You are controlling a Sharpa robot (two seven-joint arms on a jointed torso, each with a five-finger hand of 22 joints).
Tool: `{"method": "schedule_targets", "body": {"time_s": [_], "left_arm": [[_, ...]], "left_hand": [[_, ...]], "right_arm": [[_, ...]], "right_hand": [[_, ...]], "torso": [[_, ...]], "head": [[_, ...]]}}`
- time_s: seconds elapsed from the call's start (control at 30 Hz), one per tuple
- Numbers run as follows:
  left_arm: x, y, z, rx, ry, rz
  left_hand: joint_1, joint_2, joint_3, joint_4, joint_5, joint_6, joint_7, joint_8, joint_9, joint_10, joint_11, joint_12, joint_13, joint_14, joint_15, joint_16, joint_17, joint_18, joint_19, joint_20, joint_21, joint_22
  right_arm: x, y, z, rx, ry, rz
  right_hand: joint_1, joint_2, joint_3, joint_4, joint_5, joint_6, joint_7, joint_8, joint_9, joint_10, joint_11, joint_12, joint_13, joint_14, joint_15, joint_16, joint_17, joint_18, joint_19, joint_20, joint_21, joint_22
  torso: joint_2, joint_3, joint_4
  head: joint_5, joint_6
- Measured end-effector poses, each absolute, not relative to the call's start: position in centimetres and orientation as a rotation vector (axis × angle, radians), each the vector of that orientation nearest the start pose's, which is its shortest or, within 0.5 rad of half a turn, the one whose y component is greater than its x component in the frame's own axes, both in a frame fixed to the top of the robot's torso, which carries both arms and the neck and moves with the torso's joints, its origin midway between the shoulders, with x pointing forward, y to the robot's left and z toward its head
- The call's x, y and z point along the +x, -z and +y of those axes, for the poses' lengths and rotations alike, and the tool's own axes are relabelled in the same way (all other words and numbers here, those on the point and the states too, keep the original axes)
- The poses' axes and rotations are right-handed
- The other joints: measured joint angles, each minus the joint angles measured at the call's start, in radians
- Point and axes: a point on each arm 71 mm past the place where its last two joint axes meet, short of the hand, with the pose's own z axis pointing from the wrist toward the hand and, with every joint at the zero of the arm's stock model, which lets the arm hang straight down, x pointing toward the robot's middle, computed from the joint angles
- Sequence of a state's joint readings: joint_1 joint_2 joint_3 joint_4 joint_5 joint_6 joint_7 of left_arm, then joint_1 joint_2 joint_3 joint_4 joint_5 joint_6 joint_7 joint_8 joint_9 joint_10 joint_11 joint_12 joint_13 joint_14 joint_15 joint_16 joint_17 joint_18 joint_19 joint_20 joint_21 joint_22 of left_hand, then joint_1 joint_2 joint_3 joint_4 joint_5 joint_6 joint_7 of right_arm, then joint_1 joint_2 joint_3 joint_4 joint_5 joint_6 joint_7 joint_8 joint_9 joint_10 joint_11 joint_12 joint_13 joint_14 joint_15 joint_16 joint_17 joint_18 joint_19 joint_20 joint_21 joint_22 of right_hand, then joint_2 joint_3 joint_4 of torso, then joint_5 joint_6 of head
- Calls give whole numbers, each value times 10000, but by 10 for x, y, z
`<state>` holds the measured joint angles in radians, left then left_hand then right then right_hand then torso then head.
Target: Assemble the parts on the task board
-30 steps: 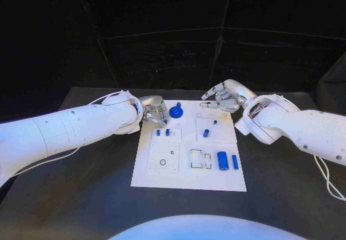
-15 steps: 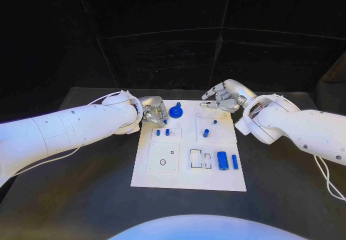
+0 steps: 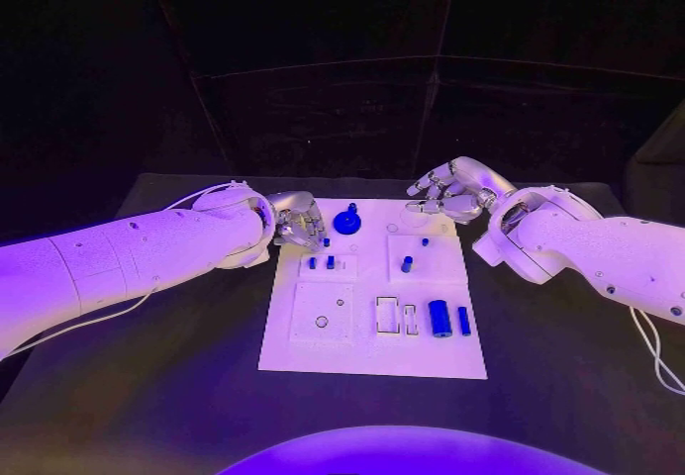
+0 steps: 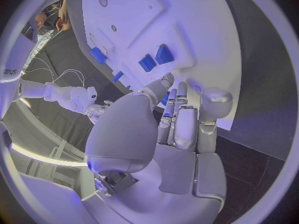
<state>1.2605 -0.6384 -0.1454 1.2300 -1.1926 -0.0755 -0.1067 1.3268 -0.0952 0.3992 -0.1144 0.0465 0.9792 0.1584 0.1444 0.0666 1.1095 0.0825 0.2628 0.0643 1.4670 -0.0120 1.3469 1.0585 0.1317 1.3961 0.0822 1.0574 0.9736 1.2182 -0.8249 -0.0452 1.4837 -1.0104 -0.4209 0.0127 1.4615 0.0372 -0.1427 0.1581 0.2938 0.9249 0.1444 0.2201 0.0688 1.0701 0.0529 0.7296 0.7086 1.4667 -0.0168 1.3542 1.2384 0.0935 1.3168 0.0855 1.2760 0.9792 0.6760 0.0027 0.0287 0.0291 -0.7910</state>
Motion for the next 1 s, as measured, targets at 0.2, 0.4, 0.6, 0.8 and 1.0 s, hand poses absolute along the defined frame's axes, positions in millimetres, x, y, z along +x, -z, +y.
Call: {"method": "schedule_targets", "body": {"time_s": [0.2,0.4,0.6,0.8,1.0], "left_arm": [[530,217,207,-132,6156,19783],[533,205,229,-1387,6859,19143],[530,194,228,-3611,9658,18088],[522,184,215,-6110,12972,16709],[519,179,217,-8141,14632,15491]], "left_hand": [[23,-23,74,-75,0,35,-34,0,8,0,0,0,16,0,0,0,-32,1,-33,32,0,-31],[3,-3,78,-78,0,101,32,-48,4,36,35,-15,28,-22,21,-237,-424,-1,-342,104,-777,-826],[-223,223,109,142,0,383,127,-8,22,-43,123,-122,43,-855,188,-1501,-2596,388,-1503,209,-2943,-2964],[-405,241,-58,308,0,451,61,-8,22,164,50,-31,73,-1222,143,-1920,-3302,387,-1703,237,-3256,-3163],[-467,256,-111,361,0,563,28,-8,22,255,33,81,90,-1378,157,-2122,-3666,387,-1781,245,-3371,-3245]], "right_arm": [[503,179,-230,2432,-8207,16481],[502,182,-240,1225,-7239,16909],[499,185,-233,-512,-6217,17208],[496,191,-222,-1984,-5324,17320],[493,196,-213,-2901,-4842,17339]], "right_hand": [[700,-40,217,-217,-366,575,-62,-61,-1,-234,-12,-2212,-1795,3,-69,-326,-362,0,39,-38,-38,-16],[981,-224,280,-245,-476,858,-87,-382,-16,-245,49,-3778,-3285,1,-67,-426,-480,-2,77,0,-100,-23],[1073,-316,307,-218,-581,880,-98,-656,-26,-196,98,-4372,-4029,1,8,-531,-588,-3,72,73,-100,-62],[1053,-440,307,-218,-636,807,-25,-907,-26,-231,241,-4762,-4618,-17,135,-758,-875,158,-88,233,-449,-560],[1095,-476,336,-190,-636,807,-25,-1079,-26,-231,241,-5003,-5162,-17,134,-859,-961,158,-88,233,-495,-677]], "torso": [[-14,-1,2],[-15,0,2],[-8,5,2],[4,-8,0],[4,7,-6]], "head": [[-21,58],[-154,174],[-313,296],[-432,379],[-452,425]]}}
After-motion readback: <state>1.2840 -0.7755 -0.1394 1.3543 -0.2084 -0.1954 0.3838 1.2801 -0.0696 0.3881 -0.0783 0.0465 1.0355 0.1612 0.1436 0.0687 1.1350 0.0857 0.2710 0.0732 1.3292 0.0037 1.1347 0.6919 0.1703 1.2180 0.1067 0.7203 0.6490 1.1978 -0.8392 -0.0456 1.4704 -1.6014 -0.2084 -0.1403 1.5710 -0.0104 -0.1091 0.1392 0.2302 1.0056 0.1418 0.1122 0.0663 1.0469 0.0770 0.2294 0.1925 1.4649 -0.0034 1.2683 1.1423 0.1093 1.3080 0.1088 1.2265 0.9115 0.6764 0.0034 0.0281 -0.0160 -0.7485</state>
